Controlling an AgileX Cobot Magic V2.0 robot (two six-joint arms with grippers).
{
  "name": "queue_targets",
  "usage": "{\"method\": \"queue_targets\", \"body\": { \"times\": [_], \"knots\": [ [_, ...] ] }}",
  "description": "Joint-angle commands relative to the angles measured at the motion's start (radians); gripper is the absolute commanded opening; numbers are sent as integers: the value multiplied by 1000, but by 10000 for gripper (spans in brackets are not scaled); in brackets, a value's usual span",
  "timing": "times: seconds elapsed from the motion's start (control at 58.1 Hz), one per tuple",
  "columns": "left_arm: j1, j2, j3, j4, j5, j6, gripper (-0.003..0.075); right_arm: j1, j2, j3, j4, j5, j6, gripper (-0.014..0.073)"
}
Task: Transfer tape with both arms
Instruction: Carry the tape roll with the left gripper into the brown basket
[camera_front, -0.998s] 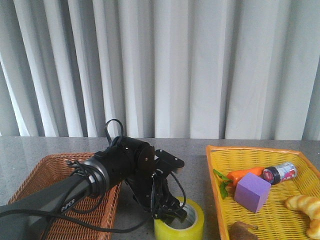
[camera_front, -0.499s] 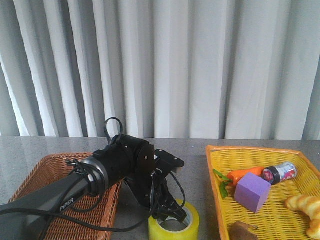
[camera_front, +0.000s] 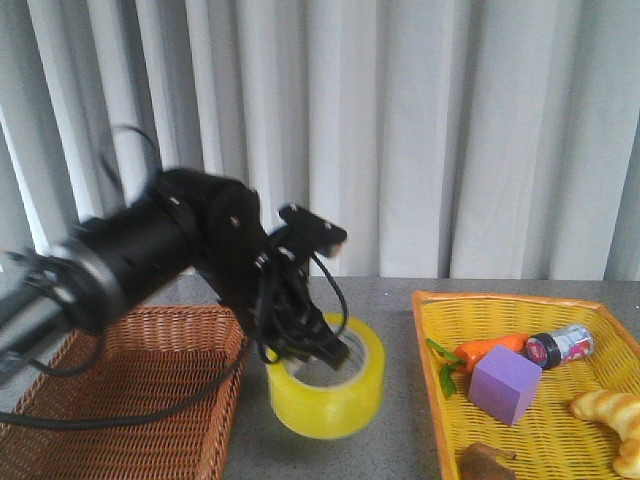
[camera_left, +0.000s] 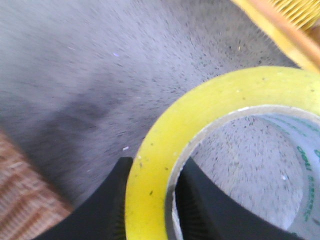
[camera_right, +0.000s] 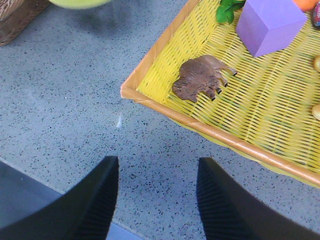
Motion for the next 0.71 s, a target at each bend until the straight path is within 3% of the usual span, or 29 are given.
{"method": "queue_targets", "body": {
  "times": [0.0, 0.155, 0.413, 0.688],
  "knots": [
    [7, -142, -31, 72, 11, 1, 91, -6, -1, -23, -10, -55, -1, 361],
    [52, -214, -12, 97, 50, -11, 91, -6, -1, -23, -10, -53, -1, 361],
    [216, -284, 134, 95, 24, -8, 91, -6, -1, -23, -10, -53, -1, 361],
    [355, -284, 360, 92, -183, -35, 91, -6, -1, -23, -10, -53, -1, 361]
  ]
}}
